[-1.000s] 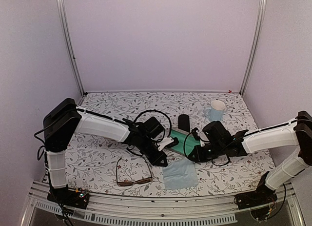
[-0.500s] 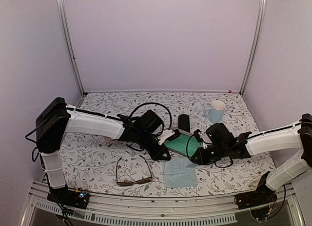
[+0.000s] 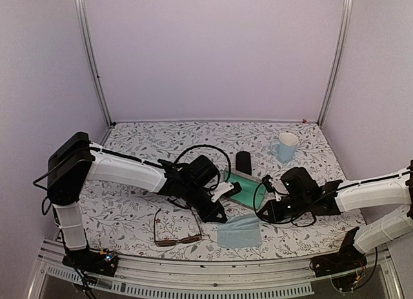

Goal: Organize the sunglasses
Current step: Pick up the corner of the glasses cleaning cloth from the center of the board, then fold the glasses cleaning cloth at the center of the board.

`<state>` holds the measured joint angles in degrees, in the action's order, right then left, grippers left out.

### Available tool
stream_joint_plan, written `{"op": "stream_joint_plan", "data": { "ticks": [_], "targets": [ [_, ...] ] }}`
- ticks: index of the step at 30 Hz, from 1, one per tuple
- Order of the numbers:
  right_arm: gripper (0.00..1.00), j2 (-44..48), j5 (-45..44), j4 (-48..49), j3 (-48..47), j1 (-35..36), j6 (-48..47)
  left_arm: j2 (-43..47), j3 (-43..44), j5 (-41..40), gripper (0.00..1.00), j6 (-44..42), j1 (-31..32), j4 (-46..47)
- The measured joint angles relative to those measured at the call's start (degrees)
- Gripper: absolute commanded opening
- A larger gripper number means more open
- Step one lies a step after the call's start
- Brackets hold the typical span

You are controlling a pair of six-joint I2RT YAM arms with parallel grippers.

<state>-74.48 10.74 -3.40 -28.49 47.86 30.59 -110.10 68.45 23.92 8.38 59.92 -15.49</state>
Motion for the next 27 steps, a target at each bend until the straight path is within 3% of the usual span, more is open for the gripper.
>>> {"op": "stream_joint_plan", "data": {
  "ticks": [15, 27],
  "targets": [
    [0.00, 2.6, 0.6, -0.4, 3.4, 4.6, 3.0, 1.4, -3.3, -0.3, 0.00, 1.7, 2.8, 1.0],
    [0.15, 6.8, -0.9, -0.6, 4.0, 5.0, 5.8, 1.6, -3.7, -0.5, 0.00, 2.6, 3.8, 1.5]
  ]
}}
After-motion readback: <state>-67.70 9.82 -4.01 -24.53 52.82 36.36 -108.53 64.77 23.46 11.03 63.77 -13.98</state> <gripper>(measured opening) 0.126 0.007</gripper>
